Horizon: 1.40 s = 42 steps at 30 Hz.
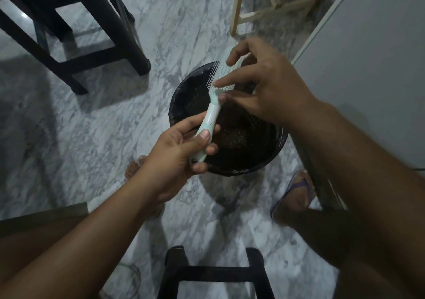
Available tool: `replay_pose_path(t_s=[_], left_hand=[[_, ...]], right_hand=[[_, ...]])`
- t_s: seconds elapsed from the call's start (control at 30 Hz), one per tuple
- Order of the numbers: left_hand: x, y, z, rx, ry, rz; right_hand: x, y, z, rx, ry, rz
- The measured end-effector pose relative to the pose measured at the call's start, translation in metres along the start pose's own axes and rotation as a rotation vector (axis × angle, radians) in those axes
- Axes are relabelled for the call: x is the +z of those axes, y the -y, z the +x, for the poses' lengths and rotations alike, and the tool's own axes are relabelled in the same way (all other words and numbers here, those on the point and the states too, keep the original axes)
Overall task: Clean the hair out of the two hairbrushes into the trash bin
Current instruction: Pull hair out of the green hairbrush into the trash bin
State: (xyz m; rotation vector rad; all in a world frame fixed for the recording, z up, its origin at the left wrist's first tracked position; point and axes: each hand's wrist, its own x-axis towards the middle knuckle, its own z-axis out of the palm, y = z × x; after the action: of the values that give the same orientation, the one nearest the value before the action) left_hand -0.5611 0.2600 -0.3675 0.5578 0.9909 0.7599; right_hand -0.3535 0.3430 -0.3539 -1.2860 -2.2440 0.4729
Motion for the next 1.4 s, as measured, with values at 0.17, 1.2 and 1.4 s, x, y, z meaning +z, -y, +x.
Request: replay_pose_path(t_s=[0.17, 1.2, 1.4], left_hand=[[0.0, -0.003, 0.001, 0.036, 0.007, 0.032], [-0.003, 0.006, 0.001, 0.061, -0.091, -0.003], [-0.004, 0.009, 0.004, 0.08, -0.066, 0.043]], right_hand=[[0.008, 0.007, 0.0, -0.029, -0.101, 0.017], [-0.042, -0.02, 0.013, 0.313, -0.668, 0.362], [0.0, 0.008, -0.002, 0.215, -0.184, 0.165]])
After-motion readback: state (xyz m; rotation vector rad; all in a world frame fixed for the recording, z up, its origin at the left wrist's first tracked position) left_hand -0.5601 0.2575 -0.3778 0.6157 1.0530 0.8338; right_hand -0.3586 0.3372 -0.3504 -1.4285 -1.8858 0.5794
